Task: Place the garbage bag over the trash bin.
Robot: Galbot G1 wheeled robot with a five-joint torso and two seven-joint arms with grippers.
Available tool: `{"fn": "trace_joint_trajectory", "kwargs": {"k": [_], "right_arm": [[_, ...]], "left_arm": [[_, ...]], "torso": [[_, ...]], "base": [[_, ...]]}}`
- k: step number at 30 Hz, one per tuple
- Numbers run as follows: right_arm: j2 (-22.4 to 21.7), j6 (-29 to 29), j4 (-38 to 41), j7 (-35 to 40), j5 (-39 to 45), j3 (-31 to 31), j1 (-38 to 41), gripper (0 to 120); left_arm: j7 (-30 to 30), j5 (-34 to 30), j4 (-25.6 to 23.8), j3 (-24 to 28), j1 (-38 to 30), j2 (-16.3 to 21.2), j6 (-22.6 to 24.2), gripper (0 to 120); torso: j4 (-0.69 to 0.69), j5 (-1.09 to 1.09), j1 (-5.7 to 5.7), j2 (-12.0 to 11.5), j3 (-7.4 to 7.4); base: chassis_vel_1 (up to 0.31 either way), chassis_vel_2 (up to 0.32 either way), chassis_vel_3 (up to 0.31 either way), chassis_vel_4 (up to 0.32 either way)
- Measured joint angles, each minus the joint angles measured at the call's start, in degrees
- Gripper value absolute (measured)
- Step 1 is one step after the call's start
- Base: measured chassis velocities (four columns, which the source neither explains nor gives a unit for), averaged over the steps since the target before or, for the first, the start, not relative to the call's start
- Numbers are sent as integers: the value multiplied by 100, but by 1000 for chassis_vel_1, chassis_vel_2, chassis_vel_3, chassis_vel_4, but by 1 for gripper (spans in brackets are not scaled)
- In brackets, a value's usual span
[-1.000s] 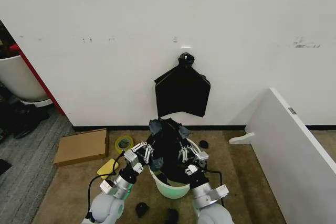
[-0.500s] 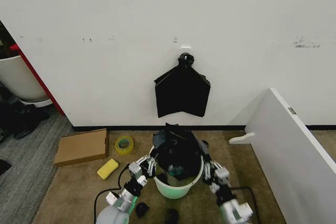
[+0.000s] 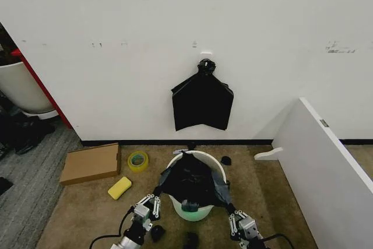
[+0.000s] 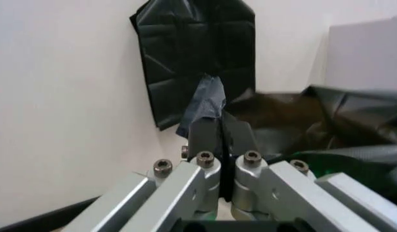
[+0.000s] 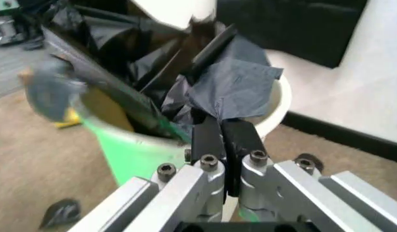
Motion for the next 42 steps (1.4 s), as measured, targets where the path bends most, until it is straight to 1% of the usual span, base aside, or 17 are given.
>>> {"fn": "trace_joint_trajectory", "kwargs": {"k": [3,5,8,9,13,14,16,18,21,22,24,29,33,37,42], "right_arm": [[-27,0,-72,-199,37,90,-1,0],[-30,-1,-156,-329,46,132,12,0],[-54,0,-289,-723,33,273,14,0],[-54,0,-289,-723,33,273,14,0],[-154,68,-407,-1417,-150,591,-33,0],[-154,68,-407,-1417,-150,591,-33,0],[-190,101,-536,-1796,-285,771,-21,0],[-195,110,-690,-1932,-391,839,44,0],[-105,128,-968,-1889,-463,830,261,0],[-105,128,-968,-1889,-463,830,261,0],[8,156,-1149,-1717,-443,741,458,0],[277,170,-1515,-1494,-158,477,972,0],[399,172,-1702,-1493,-55,394,1160,0],[581,145,-1979,-1583,245,301,1418,0],[628,186,-2042,-1747,455,308,1459,0]], "left_arm": [[-112,157,49,-7,30,8,21,0],[-153,213,126,-7,42,3,26,0],[-216,425,308,16,101,-40,31,0],[-216,425,308,16,101,-40,31,0],[-298,693,426,63,146,-37,136,0],[-298,693,426,63,146,-37,136,0],[-368,834,574,83,96,-50,208,0],[-449,931,740,88,23,-81,261,0],[-589,960,978,90,-111,-141,329,0],[-589,960,978,90,-111,-141,329,0],[-648,922,1103,91,-208,-190,354,0],[-659,773,1268,92,-390,-288,405,0],[-647,761,1333,97,-440,-310,439,0],[-642,681,1441,104,-540,-341,496,0],[-644,477,1443,105,-581,-346,553,0]], "torso": [[0,-1,0,0,0],[-1,-1,0,0,1],[0,-1,0,0,1],[0,-1,0,0,1],[0,-1,0,0,0],[0,-1,0,0,0],[0,0,0,0,1],[-1,-2,0,0,1],[0,-1,0,0,1],[0,-1,0,0,1],[-1,-1,0,0,1],[0,-1,1,0,1],[0,-1,1,0,1],[0,-1,1,0,1],[0,-1,1,0,1]], "base": [[0,0,0,0],[0,0,0,0],[0,0,0,0],[0,0,0,0],[0,0,0,0],[0,0,0,0],[0,0,0,0],[0,0,0,0],[0,0,0,0],[0,0,0,0],[0,0,0,0],[0,0,0,0],[0,0,0,0],[0,0,0,0],[0,0,0,0]]}}
